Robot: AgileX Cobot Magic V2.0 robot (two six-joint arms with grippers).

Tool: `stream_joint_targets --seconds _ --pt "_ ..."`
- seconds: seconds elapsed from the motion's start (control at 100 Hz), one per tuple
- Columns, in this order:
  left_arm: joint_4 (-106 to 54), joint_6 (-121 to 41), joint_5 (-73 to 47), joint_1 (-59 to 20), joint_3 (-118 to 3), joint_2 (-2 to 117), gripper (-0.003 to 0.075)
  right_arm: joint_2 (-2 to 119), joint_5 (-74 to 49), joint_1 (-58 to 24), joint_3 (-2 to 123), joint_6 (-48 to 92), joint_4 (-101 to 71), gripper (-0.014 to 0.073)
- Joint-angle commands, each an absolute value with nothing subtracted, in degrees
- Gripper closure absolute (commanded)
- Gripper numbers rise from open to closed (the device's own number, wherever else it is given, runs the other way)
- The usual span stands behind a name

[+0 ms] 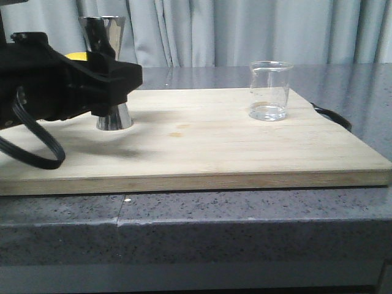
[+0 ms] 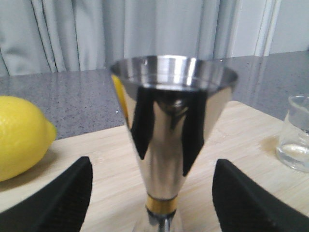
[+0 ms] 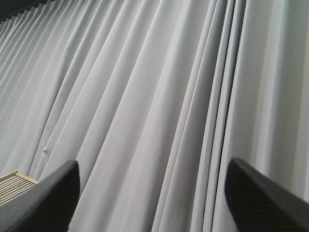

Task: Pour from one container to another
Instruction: 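Open the left gripper and withdraw it upward from the jigger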

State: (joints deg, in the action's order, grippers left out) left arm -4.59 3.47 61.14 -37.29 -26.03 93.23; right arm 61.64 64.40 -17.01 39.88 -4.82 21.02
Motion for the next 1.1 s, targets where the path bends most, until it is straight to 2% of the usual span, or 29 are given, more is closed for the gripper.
stream_joint_targets --seconds 0.0,0.36,0.67,0.78,0.9,1.09 --pt "-4.9 3.9 65.9 -37.2 -25.9 91.4 0.0232 60.4 66.9 -16.7 41.7 -4.8 19.6 0.0039" --pt "-4.9 3.9 67.2 -37.2 -21.4 87.9 0.0232 60.4 66.9 -16.7 41.7 -4.8 19.5 0.0039" --pt "-4.7 3.9 68.4 -37.2 -17.0 80.0 0.0237 60.4 66.0 -16.7 41.7 -4.8 19.4 0.0039" --pt "-5.5 3.9 68.5 -37.2 -14.9 74.4 0.0237 60.4 62.7 -16.7 41.7 -4.8 16.4 0.0039" --pt "-8.5 3.9 67.5 -37.2 -13.3 65.5 0.0237 59.3 53.9 -16.2 41.7 -0.9 13.8 0.0039" --pt "-14.5 -0.6 56.6 -37.2 -14.6 47.7 0.0237 54.1 43.1 -13.8 41.7 2.0 10.6 0.0045"
